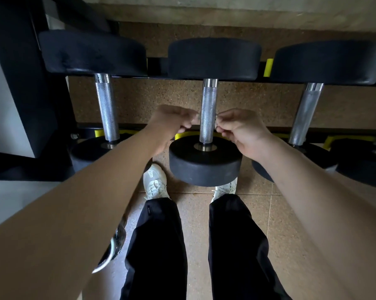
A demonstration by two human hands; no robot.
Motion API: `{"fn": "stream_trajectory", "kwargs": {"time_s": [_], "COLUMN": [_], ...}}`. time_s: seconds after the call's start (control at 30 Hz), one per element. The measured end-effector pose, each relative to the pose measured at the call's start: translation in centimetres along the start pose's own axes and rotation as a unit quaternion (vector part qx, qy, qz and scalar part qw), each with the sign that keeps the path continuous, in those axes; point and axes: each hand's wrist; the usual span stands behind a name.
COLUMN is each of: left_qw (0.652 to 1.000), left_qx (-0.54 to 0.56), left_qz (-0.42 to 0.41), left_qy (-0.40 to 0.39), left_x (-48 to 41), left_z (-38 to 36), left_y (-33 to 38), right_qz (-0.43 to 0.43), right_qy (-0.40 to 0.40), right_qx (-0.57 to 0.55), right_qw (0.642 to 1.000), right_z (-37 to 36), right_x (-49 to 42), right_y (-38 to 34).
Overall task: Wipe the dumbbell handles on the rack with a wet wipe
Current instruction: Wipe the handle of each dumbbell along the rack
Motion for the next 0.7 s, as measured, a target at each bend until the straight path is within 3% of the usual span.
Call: {"fn": "stream_trajectory", "kwargs": {"time_s": [0.17, 0.37, 0.5, 0.7], "left_qw": [0.996, 0.971, 0.968, 0.964], "left_qx": [-0.082, -0.238, -0.247, -0.264], "left_qz": [0.000, 0.009, 0.006, 0.001], "left_qy": [0.019, -0.012, -0.050, 0.004], "left_x": [1.0, 0.6, 0.9, 0.7], "left_z": [-0.4, -1.6, 0.0, -2.2], "left_y": [-1.2, -1.4, -2.4, -2.3], "right_qz": [-0.001, 0.039, 0.053, 0.045], "right_qy": [-0.019, -0.066, -0.068, -0.118], "right_qx": [0.129, 0.319, 0.403, 0.434], "right_qw": [0.991, 0.945, 0.911, 0.892], "right_z": [0.8, 1.7, 0.3, 1.2], "right_x": [-0.3, 1.2, 0.0, 1.4], "right_y": [0.3, 0.4, 0.9, -0.5]}}
Point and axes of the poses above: each hand's wrist, its own x-axis away from the middle knuckle, its own z-axis out of the back of the hand, y = z × x, and after that the axes turned 15 degrees about -x, right-handed
